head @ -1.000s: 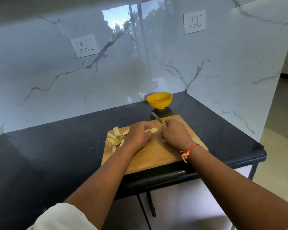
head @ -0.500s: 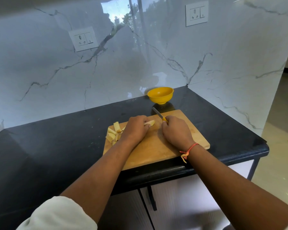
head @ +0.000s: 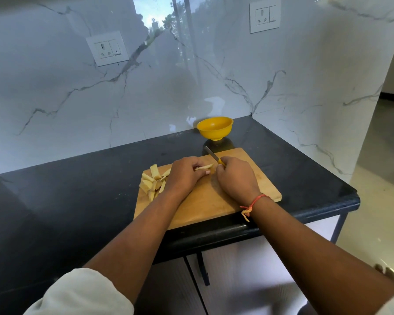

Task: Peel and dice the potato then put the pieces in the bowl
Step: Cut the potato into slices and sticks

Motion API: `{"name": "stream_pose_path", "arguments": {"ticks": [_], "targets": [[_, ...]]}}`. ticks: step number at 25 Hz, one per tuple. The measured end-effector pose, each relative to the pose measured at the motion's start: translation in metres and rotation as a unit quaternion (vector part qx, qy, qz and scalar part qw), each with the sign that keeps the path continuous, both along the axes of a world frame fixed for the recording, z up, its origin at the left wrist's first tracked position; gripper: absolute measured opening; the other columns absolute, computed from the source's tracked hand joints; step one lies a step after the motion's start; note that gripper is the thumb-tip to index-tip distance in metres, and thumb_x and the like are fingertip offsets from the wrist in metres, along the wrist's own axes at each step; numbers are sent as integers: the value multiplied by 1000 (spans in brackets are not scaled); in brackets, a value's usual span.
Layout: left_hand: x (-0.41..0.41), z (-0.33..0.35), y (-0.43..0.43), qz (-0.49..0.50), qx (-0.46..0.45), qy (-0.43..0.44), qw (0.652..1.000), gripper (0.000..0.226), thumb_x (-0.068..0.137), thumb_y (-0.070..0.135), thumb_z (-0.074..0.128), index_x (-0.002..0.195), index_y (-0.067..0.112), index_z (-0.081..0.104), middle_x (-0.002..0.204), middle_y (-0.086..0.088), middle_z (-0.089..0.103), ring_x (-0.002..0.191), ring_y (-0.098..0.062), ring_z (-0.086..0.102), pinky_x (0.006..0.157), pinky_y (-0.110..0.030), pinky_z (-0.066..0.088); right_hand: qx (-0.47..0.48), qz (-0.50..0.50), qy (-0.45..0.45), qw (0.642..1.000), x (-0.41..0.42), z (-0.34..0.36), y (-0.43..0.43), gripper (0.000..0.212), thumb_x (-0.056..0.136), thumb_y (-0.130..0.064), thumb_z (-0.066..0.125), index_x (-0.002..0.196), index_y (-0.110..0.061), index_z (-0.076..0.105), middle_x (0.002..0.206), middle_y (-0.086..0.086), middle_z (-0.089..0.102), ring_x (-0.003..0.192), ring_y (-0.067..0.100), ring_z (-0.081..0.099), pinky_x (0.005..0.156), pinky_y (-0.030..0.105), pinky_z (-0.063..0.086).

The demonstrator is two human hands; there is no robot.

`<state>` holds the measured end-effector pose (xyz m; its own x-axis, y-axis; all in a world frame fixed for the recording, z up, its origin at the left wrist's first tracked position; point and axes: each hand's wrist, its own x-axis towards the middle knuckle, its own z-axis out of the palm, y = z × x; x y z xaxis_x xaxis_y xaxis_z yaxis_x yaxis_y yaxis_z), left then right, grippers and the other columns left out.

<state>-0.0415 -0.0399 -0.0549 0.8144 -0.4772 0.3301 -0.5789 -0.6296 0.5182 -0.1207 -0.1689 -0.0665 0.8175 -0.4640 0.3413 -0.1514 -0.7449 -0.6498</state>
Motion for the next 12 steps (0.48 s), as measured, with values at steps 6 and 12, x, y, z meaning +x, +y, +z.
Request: {"name": "stream_pose_path", "arguments": {"ticks": [6,12], "targets": [[-1,-1,-2,3,14,1,1000,22,91,28,71,109,17,75,109,2,72,100,-15,63,82,-27,46,2,-1,27,1000,-7,6,-4,31,99,-22,48,118,-13,71,96,9,72,88,24,64,75,32,53],[3,-1,-14,30,40,-7,999,17,93,24,67,107,19,76,105,-1,72,97,-18,63,86,-32,52,-93,11,59,994,-23,7,4,35,103,-27,44,131,-16,63,106,10,72,95,26,65,79,34,51]]}}
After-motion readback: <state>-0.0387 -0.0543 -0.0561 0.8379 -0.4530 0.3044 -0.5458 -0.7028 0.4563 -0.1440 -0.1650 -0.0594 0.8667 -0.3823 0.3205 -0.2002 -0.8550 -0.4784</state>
